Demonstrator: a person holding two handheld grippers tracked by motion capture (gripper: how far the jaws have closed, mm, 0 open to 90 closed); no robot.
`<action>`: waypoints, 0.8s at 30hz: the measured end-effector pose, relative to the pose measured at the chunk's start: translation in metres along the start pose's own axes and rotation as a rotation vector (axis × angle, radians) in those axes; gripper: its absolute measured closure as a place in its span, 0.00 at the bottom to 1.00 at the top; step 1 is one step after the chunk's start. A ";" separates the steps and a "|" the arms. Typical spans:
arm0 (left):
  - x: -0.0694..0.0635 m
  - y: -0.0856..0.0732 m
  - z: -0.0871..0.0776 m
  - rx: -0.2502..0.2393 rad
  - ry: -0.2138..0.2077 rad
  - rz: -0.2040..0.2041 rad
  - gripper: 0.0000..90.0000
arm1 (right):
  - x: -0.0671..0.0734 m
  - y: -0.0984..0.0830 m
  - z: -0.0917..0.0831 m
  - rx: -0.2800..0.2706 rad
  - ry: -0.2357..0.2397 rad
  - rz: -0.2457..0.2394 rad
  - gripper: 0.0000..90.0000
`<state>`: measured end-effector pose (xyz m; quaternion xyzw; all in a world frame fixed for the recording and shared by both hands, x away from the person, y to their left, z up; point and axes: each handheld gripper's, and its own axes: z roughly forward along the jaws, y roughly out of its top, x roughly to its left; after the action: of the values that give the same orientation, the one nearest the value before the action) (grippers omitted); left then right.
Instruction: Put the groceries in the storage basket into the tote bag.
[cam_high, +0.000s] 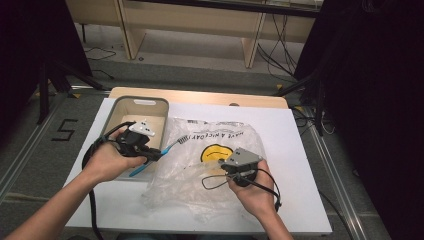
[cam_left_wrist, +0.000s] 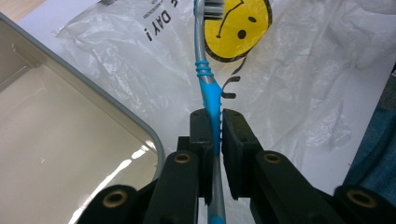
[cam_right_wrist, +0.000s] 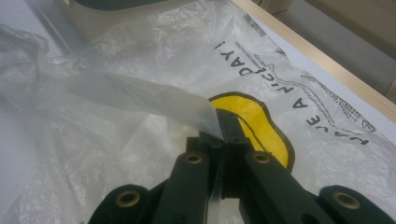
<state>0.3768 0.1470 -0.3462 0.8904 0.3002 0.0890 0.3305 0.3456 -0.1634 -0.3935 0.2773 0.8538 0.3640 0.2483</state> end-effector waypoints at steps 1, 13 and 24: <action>-0.001 0.000 0.000 0.001 -0.001 0.004 0.92 | -0.001 0.001 0.001 0.004 -0.003 0.006 1.00; -0.009 0.000 -0.004 -0.011 -0.022 0.029 0.92 | -0.002 0.009 0.005 0.008 -0.011 0.036 1.00; -0.022 0.002 -0.013 -0.036 -0.059 0.055 0.92 | -0.003 0.010 0.004 -0.040 -0.063 0.081 1.00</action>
<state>0.3551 0.1393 -0.3337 0.8944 0.2640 0.0772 0.3527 0.3533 -0.1571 -0.3879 0.3178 0.8261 0.3820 0.2659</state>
